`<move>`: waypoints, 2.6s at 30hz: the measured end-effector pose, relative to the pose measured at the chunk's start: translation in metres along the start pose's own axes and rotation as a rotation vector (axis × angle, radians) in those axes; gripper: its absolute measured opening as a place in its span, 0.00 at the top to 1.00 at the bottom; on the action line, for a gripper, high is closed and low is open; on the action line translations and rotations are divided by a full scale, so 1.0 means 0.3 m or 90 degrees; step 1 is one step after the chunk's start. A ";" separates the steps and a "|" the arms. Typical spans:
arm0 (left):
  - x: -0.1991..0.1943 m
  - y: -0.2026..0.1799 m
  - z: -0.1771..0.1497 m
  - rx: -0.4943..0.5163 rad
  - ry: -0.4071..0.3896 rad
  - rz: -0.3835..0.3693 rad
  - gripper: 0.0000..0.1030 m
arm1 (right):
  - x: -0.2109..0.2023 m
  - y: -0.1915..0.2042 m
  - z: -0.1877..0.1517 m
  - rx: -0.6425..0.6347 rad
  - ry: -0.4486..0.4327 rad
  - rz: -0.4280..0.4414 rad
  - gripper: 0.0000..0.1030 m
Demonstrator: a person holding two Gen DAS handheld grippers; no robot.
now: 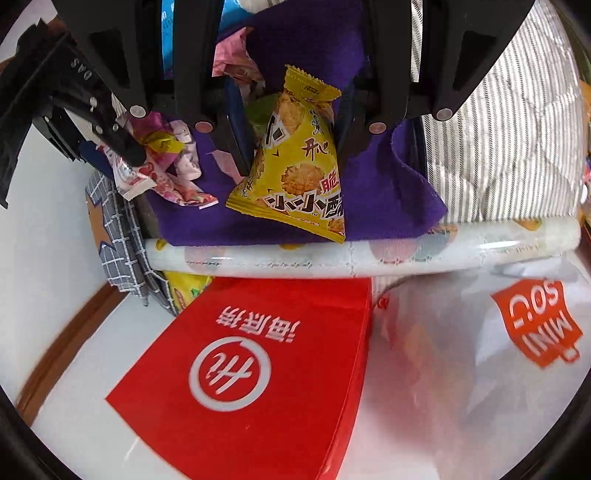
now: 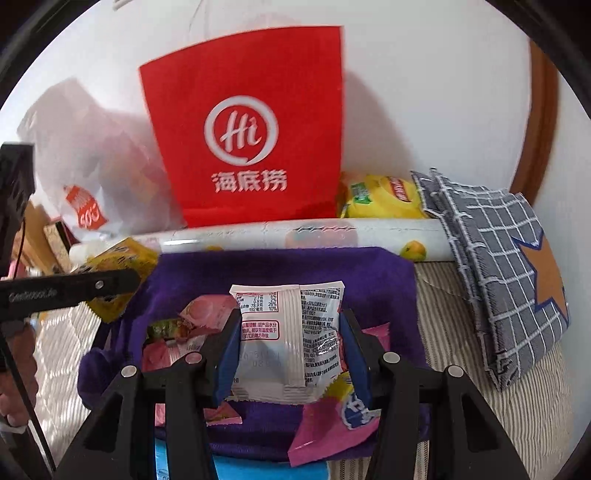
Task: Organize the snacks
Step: 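Carry both held packets over the purple towel, then lower both packets onto the towel and open both grippers, then withdraw both open grippers toward the blue and red packets beside the tissue pack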
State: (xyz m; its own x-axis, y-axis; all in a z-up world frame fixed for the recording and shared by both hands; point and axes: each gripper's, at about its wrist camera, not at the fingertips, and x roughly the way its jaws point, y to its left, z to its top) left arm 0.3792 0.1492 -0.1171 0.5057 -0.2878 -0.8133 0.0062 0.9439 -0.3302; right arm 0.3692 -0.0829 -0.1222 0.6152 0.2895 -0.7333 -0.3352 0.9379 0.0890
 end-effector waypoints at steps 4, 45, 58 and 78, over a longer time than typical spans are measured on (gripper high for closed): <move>0.035 0.007 -0.006 -0.001 0.018 0.010 0.60 | 0.023 0.027 -0.008 -0.025 0.004 -0.001 0.53; 0.025 -0.046 -0.020 0.036 0.047 0.017 0.30 | 0.088 0.021 -0.046 -0.016 0.063 -0.032 0.49; -0.047 -0.067 -0.027 0.014 0.030 0.047 0.23 | -0.051 0.020 -0.038 0.010 0.026 -0.026 0.23; -0.294 -0.161 -0.255 0.049 -0.032 0.041 0.20 | -0.371 0.036 -0.163 0.018 -0.006 -0.120 0.09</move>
State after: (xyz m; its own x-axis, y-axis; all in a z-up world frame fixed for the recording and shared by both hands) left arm 0.2684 0.1165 -0.0661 0.5492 -0.2201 -0.8062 0.0381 0.9703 -0.2389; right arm 0.2623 -0.1144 -0.0726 0.6714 0.1093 -0.7330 -0.1930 0.9807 -0.0306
